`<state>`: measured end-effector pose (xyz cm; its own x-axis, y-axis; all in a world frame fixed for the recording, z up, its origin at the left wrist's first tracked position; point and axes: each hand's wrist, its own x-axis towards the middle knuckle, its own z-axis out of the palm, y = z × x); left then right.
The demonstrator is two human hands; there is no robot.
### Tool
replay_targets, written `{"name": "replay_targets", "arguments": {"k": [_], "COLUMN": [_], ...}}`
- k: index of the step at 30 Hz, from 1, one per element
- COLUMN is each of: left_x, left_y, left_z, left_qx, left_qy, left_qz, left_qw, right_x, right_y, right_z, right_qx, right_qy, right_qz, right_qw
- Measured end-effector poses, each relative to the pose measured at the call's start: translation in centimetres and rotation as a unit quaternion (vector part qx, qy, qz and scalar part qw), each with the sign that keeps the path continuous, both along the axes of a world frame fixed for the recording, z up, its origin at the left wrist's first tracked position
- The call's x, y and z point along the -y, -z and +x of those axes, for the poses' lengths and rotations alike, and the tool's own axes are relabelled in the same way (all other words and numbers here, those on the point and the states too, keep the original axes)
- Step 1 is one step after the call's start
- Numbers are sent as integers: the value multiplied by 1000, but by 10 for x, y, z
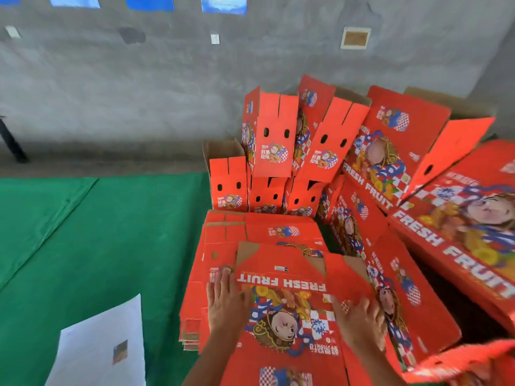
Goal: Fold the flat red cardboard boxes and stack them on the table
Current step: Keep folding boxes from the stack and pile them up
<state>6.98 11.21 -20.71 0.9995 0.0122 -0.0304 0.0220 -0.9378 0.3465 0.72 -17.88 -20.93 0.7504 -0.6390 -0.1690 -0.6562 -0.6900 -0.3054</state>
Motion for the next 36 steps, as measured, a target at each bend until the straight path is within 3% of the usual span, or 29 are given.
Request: {"name": "replay_targets", "arguments": {"k": [4,7,11,15,18,20,24,26,29,31,33,36], "left_x": [22,26,12,-14,-36,-46,-59,-64,-48,-20,-3,-6], "left_y": [-10,-21,-17,-13,-13,-21,-51,-71,-86,-87,-85,-80], "left_z": [-40,-58,-83,-109,-129,-142,-162,-176,-204,-221,-237,-251], "left_qx": [17,13,8,-42,-69,-86,-158,-171,-154,-107,-41,40], "left_qy": [-35,-57,-92,-171,-197,-195,-112,-62,-21,-25,-59,-83], "left_qz": [-108,-225,-288,-506,-612,-644,-659,-657,-631,-622,-625,-614], "left_qw": [993,972,953,845,763,735,727,731,760,776,777,784], "right_x": [3,5,9,5,8,8,16,20,21,14,9,11], "right_y": [5,9,15,19,20,12,-12,-28,-51,-55,-57,-63], "right_z": [-43,-58,-78,-98,-114,-122,-123,-131,-143,-150,-159,-159], "right_qx": [-34,-6,-38,-23,47,68,161,191,146,136,145,214], "right_qy": [79,143,100,106,122,79,-7,-4,4,28,29,-64], "right_qz": [92,184,168,190,205,207,279,395,547,646,644,505], "right_qw": [992,972,980,976,970,973,947,898,824,750,751,834]}}
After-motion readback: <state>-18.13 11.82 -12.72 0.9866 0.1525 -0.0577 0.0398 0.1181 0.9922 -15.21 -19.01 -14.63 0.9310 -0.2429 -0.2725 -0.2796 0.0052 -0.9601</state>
